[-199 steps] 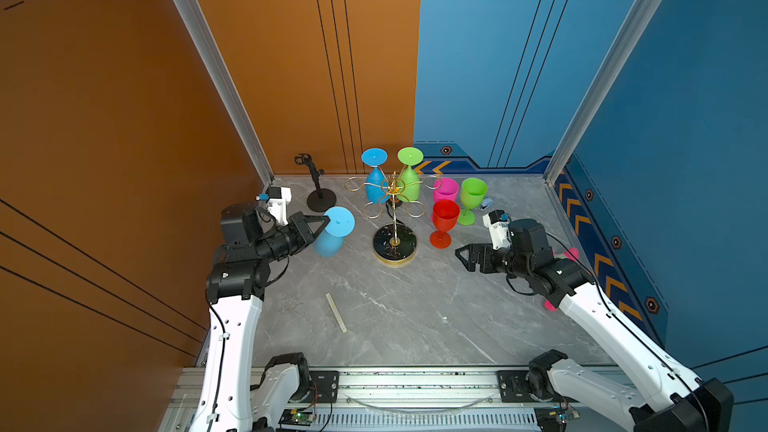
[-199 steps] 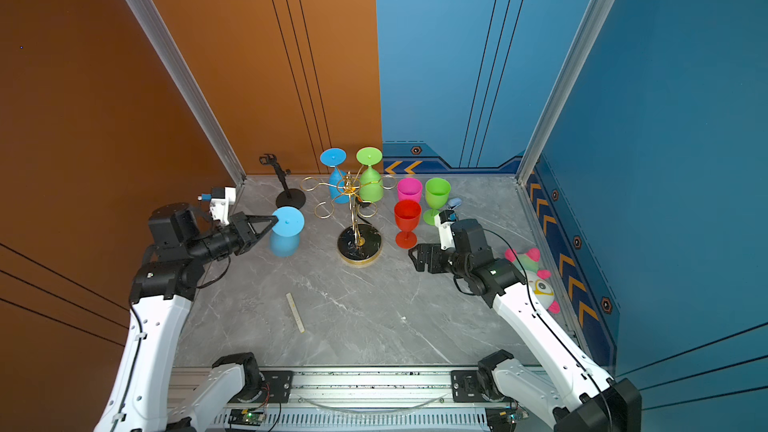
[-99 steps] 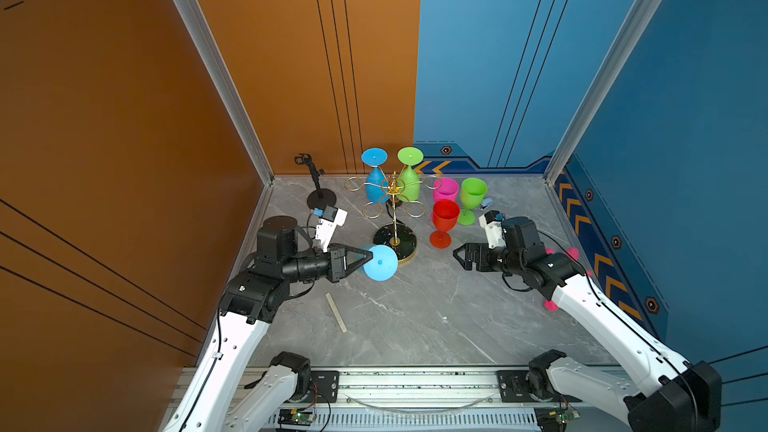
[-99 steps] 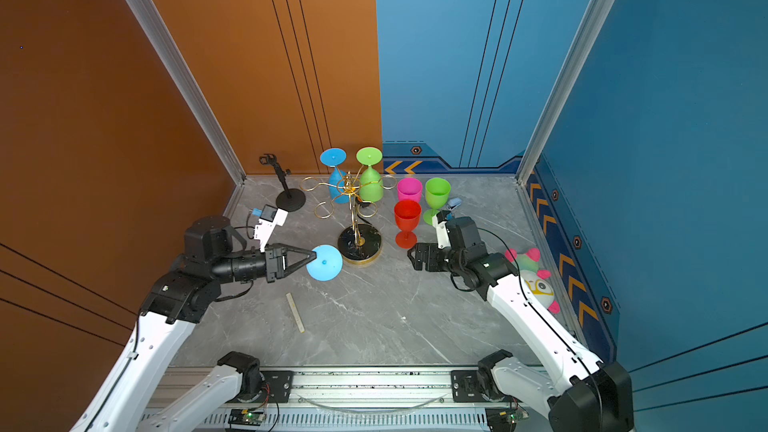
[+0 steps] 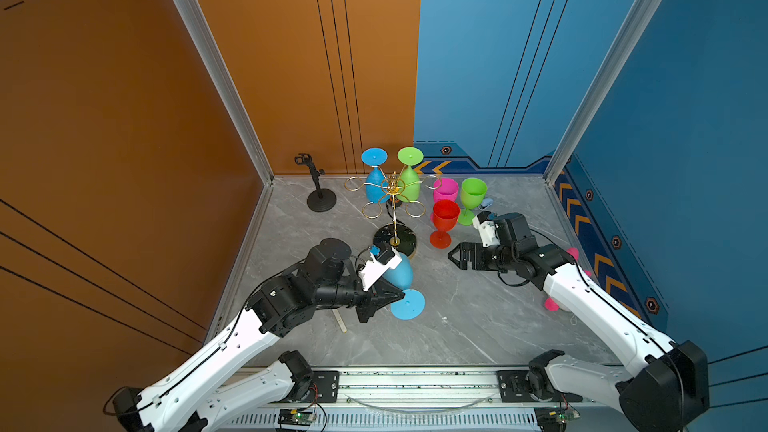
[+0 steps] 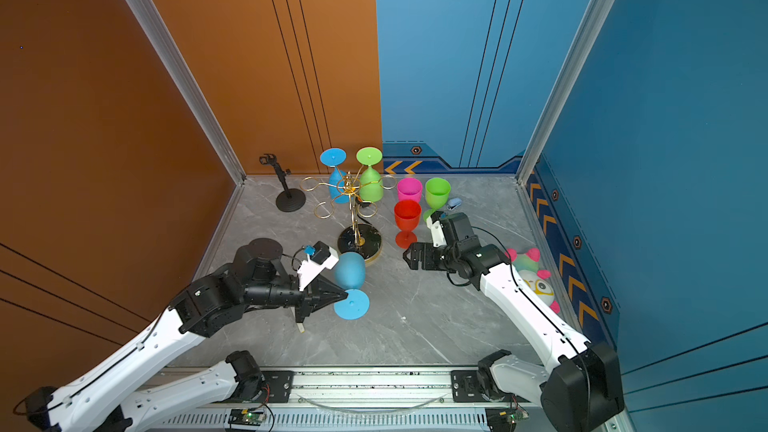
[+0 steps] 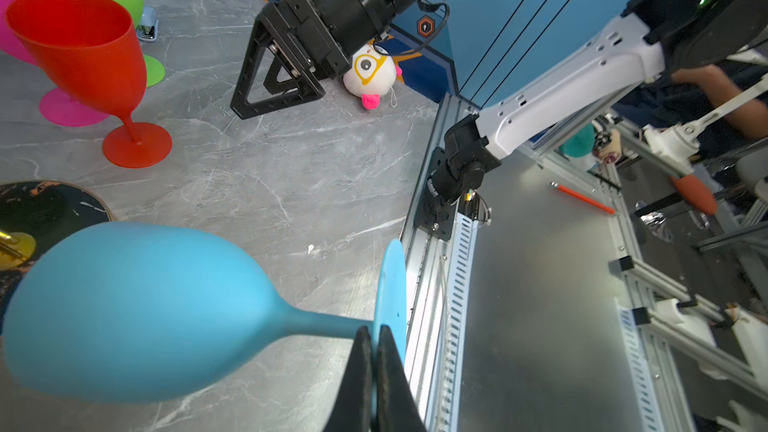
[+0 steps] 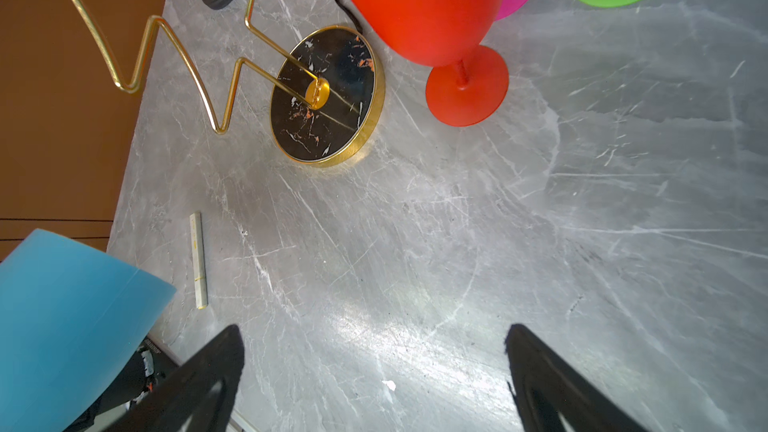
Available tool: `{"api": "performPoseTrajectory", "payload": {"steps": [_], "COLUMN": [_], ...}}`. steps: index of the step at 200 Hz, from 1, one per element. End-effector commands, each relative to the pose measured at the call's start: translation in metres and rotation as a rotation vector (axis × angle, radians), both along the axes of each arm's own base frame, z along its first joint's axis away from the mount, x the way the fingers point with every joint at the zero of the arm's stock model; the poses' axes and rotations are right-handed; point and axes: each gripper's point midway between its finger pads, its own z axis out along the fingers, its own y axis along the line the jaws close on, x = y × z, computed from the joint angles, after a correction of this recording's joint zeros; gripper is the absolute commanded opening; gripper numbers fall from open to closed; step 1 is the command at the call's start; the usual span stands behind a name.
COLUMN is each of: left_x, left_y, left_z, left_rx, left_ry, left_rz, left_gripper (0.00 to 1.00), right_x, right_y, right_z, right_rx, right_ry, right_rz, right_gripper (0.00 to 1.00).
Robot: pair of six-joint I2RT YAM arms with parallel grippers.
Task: Take the wine glass off the wine glass rack
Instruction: Pick up the wine glass from the wine glass rack.
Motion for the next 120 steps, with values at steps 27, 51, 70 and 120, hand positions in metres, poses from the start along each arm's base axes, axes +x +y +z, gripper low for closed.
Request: {"api": "performPoseTrajectory", "payload": {"steps": [27, 51, 70, 120], "left_x": [0.004, 0.0, -0.005, -0.01], "left_y": [-0.005, -0.007, -0.009, -0.011], "left_z": [-0.034, -0.045, -0.055, -0.076], "left_rx": [0.18, 0.248, 0.301, 0.408], "left_ry": [-0.256, -0.362, -0.46, -0.72], "left_rz": [-0.08, -0.133, -0.186, -0.268], "left_gripper": [0.0, 0.0, 0.0, 0.0], "right_x": [0.0, 0.0, 0.001, 0.004], "right_y": [0.013, 0.018, 0.023, 0.03], "right_z": [0.016, 0.021, 0.023, 0.029], "right_rx": [0.08, 0.105, 0.122, 0.158], "right_ry": [0.04, 0.042, 0.053, 0.073], "right_rz": [0.041, 0.061, 0.078, 0.093], "right_gripper": [0.99, 0.99, 0.99, 0.96]}}
